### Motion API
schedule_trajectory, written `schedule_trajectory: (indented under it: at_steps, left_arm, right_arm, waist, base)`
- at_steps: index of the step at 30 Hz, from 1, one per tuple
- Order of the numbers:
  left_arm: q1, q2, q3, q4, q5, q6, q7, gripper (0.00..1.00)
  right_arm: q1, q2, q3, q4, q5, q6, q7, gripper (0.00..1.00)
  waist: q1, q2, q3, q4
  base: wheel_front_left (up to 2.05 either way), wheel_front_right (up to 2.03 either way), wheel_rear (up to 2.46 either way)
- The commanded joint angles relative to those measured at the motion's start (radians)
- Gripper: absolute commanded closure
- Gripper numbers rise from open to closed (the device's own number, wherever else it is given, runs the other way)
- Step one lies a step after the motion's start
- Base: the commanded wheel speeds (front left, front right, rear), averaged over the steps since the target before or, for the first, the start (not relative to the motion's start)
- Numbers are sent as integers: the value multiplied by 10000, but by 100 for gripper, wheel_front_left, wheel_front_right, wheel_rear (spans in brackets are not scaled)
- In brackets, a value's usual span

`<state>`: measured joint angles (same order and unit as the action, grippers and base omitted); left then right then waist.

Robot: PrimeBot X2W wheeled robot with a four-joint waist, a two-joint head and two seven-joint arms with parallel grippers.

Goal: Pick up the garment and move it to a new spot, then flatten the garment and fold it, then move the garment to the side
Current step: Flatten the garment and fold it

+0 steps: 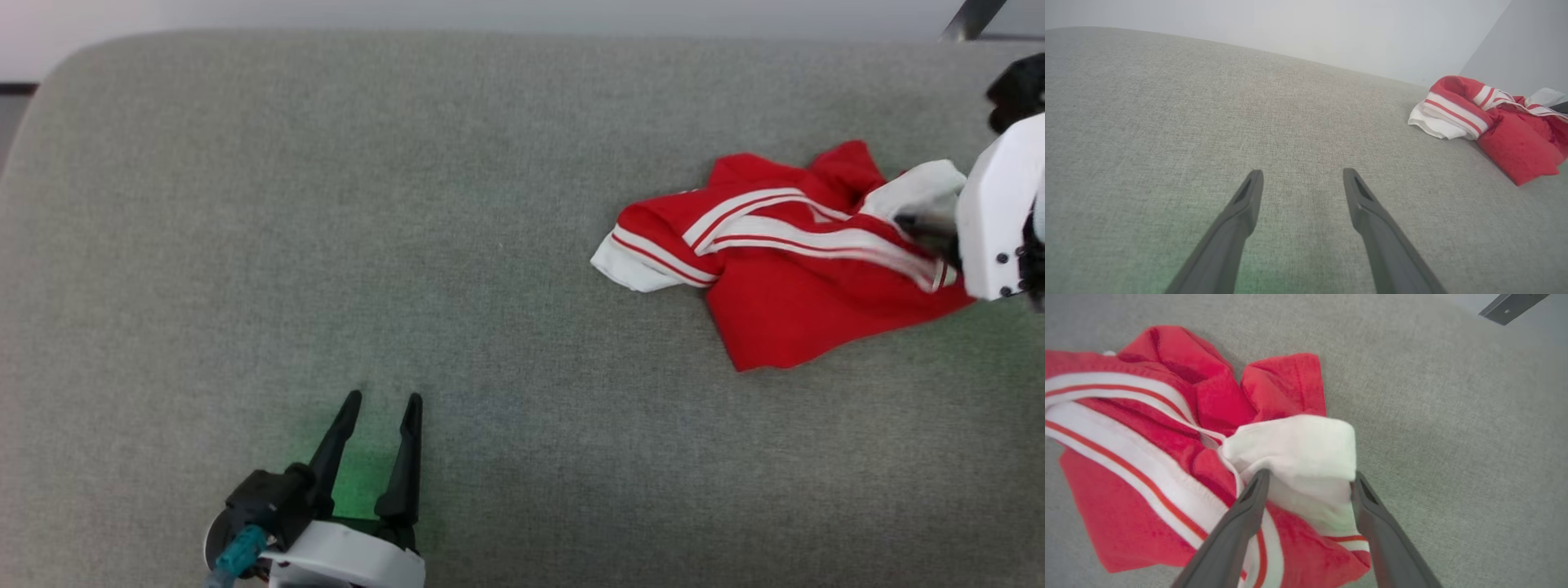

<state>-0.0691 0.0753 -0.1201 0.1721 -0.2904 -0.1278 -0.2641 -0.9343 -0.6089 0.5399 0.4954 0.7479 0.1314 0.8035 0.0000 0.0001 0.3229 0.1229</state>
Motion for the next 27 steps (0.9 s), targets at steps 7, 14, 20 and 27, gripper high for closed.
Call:
schedule_trajectory:
  at_steps: [7,14,20,27]
  left_arm:
    - [-160,105,-5,-39,-50,-38,-3,0]
    - [-38,166,-10,52,-76,-32,-3,0]
    - [86,231,108,60,-73,-31,-3,0]
    - [236,277,214,-25,-14,-32,-3,0]
  right_arm:
    - [-290,-169,818,-1,634,-14,-413,59]
    - [-500,-283,1279,195,1135,-14,-1280,100]
    - [-638,-455,1109,673,1552,-14,-2222,100]
    - [-389,-654,-1576,2748,2267,-14,-4701,100]
  waist:
    - [0,-1,177,3]
    - [0,-1,-30,-192]
    - [0,-1,-230,-464]
    - [0,-1,-386,-818]
  base:
    - [0,0,0]
    - [0,0,0]
    - [0,0,0]
    - [0,0,0]
